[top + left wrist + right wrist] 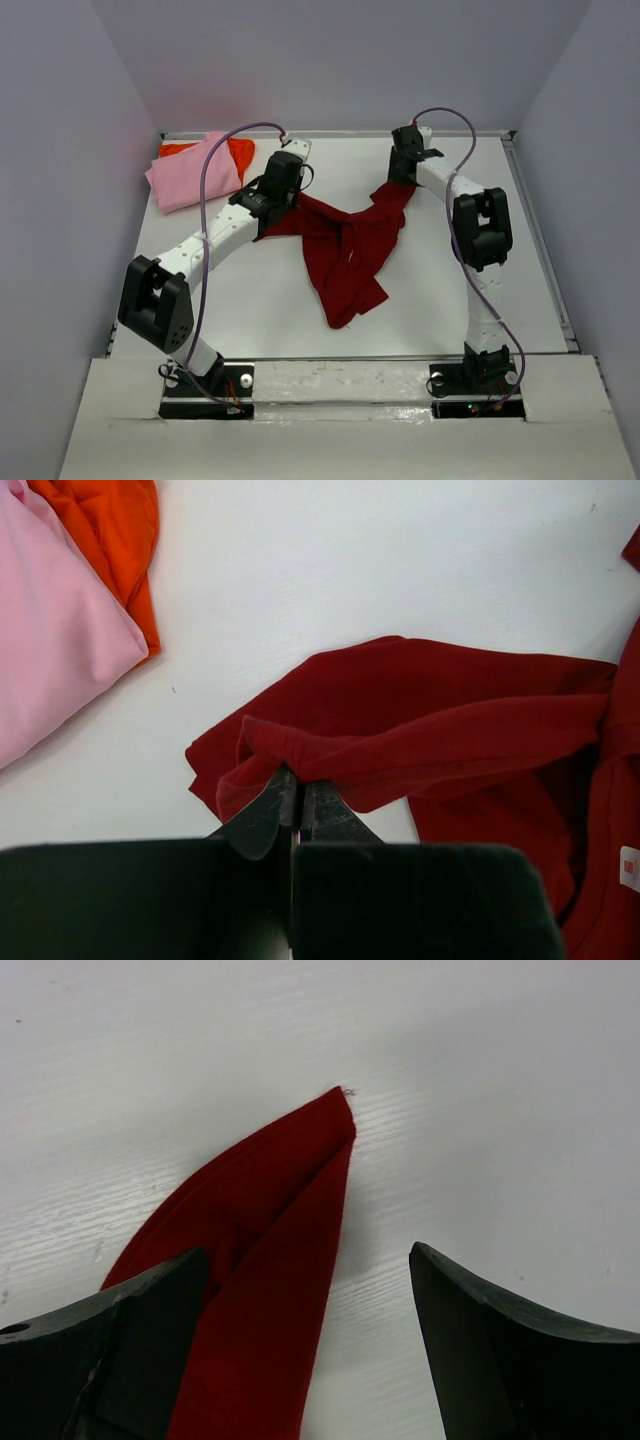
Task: Fold and stack the t-shirts
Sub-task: Flatten out the crumpled T-shirt at the center of the board.
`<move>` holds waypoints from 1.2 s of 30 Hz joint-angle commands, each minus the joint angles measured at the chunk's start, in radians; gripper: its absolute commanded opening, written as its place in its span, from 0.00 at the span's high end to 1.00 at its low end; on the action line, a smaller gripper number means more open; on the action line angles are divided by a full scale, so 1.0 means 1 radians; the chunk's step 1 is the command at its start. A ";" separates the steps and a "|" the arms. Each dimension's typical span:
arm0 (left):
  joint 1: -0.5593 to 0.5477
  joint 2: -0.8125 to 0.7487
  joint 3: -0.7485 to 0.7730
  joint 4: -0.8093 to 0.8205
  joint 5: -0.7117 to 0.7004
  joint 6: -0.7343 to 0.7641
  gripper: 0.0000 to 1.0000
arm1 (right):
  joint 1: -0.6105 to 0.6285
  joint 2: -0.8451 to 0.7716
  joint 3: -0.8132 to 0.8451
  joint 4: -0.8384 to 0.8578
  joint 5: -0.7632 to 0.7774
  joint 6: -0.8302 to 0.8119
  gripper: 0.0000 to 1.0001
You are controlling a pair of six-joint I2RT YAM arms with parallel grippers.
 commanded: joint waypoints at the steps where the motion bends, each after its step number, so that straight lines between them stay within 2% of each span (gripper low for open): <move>1: 0.004 -0.044 0.010 0.014 0.012 0.004 1.00 | -0.038 0.013 0.021 -0.036 0.077 -0.001 0.12; 12: 0.004 -0.050 0.008 0.014 0.020 0.004 1.00 | -0.049 0.062 0.068 -0.058 -0.012 -0.002 0.13; 21: 0.004 -0.047 0.011 0.012 0.028 0.004 1.00 | -0.058 0.096 0.088 -0.071 -0.188 -0.023 0.18; 24: 0.003 -0.046 0.008 0.012 0.026 0.004 1.00 | -0.058 0.098 0.087 -0.074 -0.226 -0.019 0.33; 25: 0.004 -0.047 0.008 0.012 0.026 0.004 1.00 | -0.058 0.095 0.087 -0.074 -0.260 -0.019 0.48; 26: 0.003 -0.047 0.006 0.014 0.025 0.004 1.00 | -0.067 0.095 0.088 -0.074 -0.269 -0.020 0.55; 27: 0.004 -0.049 0.006 0.014 0.025 0.004 1.00 | -0.067 0.095 0.088 -0.074 -0.280 -0.020 0.89; 28: 0.004 -0.046 0.008 0.015 0.025 0.004 1.00 | -0.067 0.093 0.090 -0.074 -0.279 -0.017 0.98; 36: 0.004 -0.043 0.010 0.011 0.014 0.004 1.00 | -0.067 0.059 0.049 -0.061 -0.299 0.004 1.00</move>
